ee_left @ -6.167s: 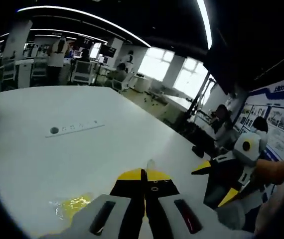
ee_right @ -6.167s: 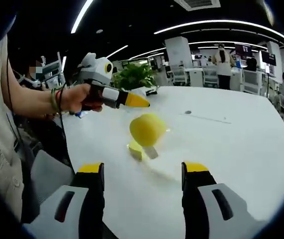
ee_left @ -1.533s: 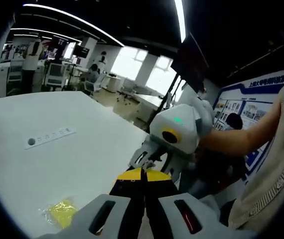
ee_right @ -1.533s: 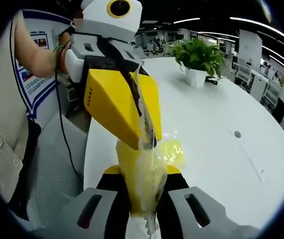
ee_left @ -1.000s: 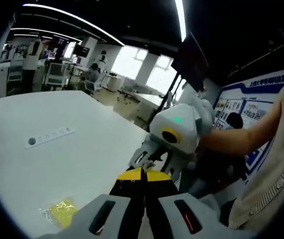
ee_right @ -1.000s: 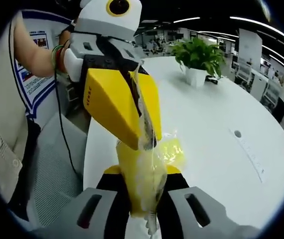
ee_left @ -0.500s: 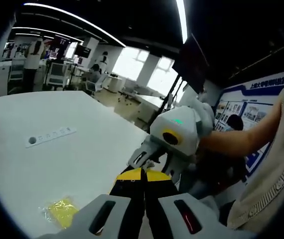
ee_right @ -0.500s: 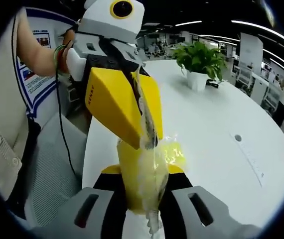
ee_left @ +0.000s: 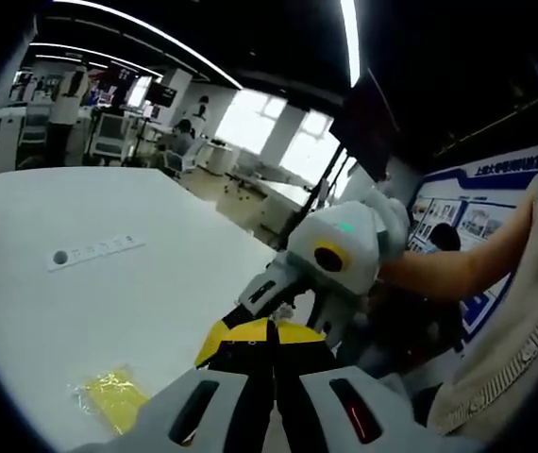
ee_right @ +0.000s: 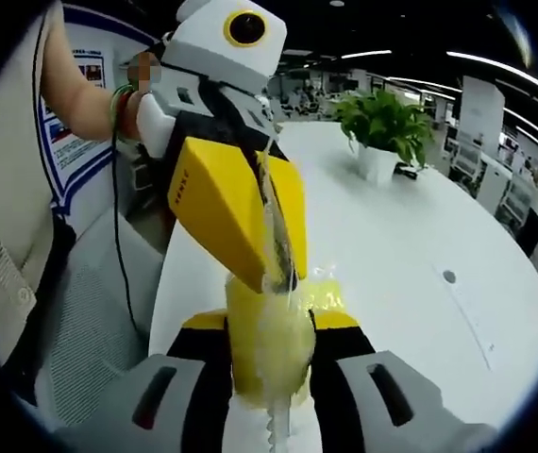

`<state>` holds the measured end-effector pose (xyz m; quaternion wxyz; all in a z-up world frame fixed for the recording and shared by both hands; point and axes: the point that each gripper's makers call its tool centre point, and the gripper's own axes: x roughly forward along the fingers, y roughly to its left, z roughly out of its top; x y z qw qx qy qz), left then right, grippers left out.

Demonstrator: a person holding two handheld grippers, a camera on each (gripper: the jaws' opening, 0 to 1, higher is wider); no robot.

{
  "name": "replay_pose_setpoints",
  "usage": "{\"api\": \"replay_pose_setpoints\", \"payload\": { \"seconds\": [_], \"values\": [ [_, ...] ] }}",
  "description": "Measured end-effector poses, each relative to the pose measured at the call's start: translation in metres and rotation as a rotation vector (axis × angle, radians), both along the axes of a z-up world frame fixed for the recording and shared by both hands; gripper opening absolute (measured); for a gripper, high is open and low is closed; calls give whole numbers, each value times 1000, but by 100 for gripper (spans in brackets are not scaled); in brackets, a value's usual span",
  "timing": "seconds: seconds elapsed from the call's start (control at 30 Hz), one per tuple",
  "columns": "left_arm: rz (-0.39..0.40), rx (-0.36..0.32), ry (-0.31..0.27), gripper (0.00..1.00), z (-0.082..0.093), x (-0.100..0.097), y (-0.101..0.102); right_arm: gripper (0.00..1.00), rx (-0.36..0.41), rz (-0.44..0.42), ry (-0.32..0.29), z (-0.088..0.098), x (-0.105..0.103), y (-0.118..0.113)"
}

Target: Compare the silicone blocks by pressing each to a similar depth, holding the contact briefly, and releasing to observe deformation and rebound differences across the visible hardness samples.

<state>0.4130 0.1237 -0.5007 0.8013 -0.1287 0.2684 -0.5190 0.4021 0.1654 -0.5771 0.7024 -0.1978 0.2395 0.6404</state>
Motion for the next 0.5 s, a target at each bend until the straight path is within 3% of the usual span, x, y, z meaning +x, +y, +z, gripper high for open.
{"api": "replay_pose_setpoints", "payload": {
  "seconds": [0.2,0.33,0.5],
  "values": [
    [-4,0,6,0,-2,0,-3,48,3,-29,-19,2,4,-2],
    [-8,1,14,0,-6,-1,-7,54,11,-46,-42,7,5,-8],
    [-3,2,28,0,-12,-2,-11,53,44,-95,-45,16,4,-21]
  ]
}}
